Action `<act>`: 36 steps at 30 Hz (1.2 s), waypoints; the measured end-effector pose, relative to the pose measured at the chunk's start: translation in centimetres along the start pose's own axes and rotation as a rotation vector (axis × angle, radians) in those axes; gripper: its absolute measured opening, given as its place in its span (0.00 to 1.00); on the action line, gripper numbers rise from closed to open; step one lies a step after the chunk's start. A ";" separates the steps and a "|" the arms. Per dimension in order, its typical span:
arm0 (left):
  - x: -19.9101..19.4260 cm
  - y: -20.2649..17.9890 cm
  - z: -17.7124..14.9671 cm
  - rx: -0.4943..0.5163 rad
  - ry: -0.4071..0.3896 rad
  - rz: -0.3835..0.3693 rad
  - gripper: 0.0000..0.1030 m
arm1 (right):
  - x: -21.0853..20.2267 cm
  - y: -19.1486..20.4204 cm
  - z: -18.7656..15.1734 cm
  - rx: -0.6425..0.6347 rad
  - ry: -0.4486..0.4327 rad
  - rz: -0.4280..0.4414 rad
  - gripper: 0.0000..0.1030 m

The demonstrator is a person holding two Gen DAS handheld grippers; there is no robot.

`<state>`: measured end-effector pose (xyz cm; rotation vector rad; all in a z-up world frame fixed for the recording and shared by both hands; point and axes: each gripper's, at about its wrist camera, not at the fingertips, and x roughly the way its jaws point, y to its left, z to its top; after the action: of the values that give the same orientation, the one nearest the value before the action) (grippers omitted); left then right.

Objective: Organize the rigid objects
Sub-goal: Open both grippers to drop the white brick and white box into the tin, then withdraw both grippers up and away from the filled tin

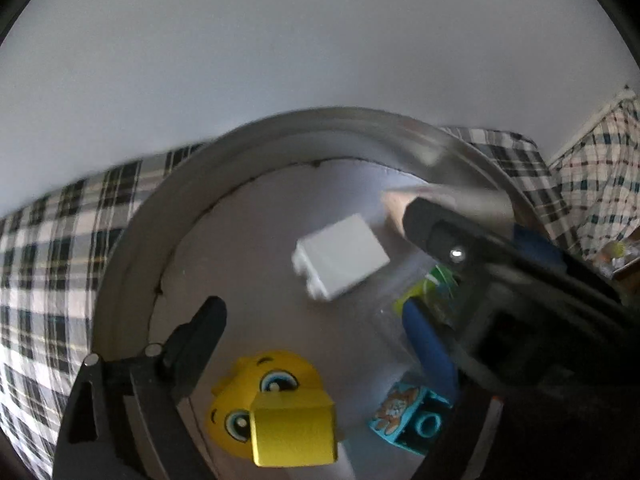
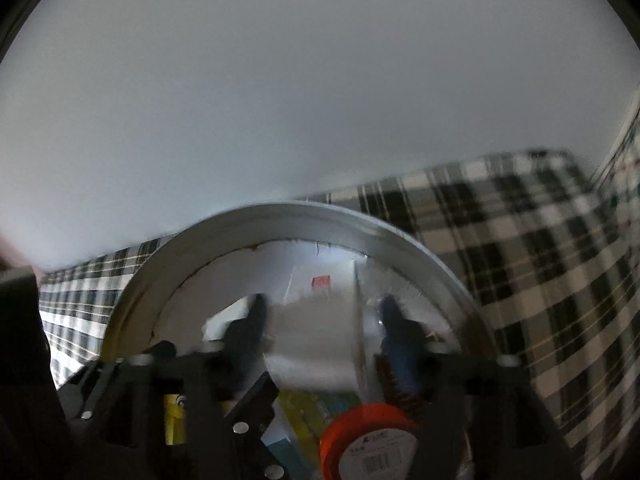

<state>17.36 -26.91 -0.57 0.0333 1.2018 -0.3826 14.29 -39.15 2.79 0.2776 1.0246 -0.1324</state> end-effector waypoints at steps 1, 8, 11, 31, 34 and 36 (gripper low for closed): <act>-0.2 0.1 -0.1 -0.016 0.008 -0.013 0.90 | -0.3 -0.3 -0.1 0.021 -0.004 0.030 0.76; -4.1 -0.2 -1.9 -0.005 -0.115 0.017 0.95 | -2.8 -3.5 -1.4 0.222 -0.020 0.283 0.82; -6.2 0.0 -3.5 0.002 -0.254 0.072 0.99 | -3.8 -3.8 -2.9 0.231 -0.068 0.317 0.82; -7.7 0.9 -10.2 0.016 -0.653 0.168 0.99 | -10.0 -1.0 -12.7 0.009 -0.670 -0.058 0.82; -7.7 1.1 -10.8 0.011 -0.697 0.182 0.99 | -9.5 -1.0 -13.1 -0.007 -0.693 -0.083 0.82; -7.6 1.0 -11.2 0.020 -0.721 0.189 0.99 | -9.6 -0.7 -13.4 -0.021 -0.710 -0.093 0.82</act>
<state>5.26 -21.36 2.09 0.0229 0.4767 -0.2089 -1.86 -36.14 4.35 0.1428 0.3328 -0.2810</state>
